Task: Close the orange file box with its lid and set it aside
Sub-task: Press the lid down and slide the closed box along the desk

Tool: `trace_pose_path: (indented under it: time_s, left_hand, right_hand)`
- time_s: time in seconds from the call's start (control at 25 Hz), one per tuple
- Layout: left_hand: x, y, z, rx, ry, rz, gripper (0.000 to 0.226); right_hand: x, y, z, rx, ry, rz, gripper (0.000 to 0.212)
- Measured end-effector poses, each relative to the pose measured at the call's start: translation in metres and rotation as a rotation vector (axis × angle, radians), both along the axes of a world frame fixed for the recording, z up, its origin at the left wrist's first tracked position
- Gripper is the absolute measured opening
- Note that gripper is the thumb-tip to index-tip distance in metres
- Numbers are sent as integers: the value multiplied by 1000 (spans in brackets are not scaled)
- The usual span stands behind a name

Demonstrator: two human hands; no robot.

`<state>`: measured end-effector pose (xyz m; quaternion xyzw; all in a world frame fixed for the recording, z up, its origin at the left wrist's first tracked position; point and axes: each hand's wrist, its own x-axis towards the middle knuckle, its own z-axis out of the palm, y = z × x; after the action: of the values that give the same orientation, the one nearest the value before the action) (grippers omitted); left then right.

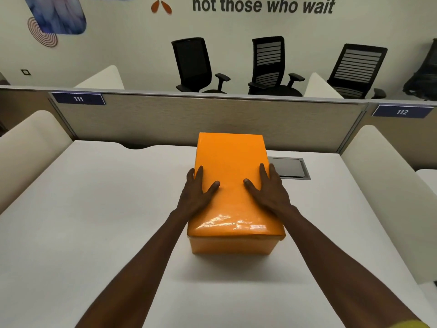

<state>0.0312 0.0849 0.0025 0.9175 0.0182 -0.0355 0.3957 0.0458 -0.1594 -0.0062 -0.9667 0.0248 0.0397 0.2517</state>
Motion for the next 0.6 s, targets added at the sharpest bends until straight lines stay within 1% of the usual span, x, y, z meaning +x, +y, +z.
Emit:
trace_pose_path:
  time_s: [0.2, 0.32, 0.4, 0.52, 0.6]
  left_hand:
    - [35, -1, -4, 9, 0, 53, 83]
    - [56, 1, -7, 28, -97, 108, 71]
    - [76, 3, -7, 38, -113, 85, 74]
    - [127, 4, -16, 109, -44, -24, 86]
    - [144, 1, -14, 152, -39, -63, 87]
  right_hand:
    - [27, -7, 0, -13, 31, -7, 95]
    - [45, -12, 1, -30, -72, -40, 91]
    - [60, -13, 2, -19, -105, -53, 91]
    - [103, -10, -7, -44, -46, -10, 93]
    - [118, -5, -6, -46, -40, 3, 93]
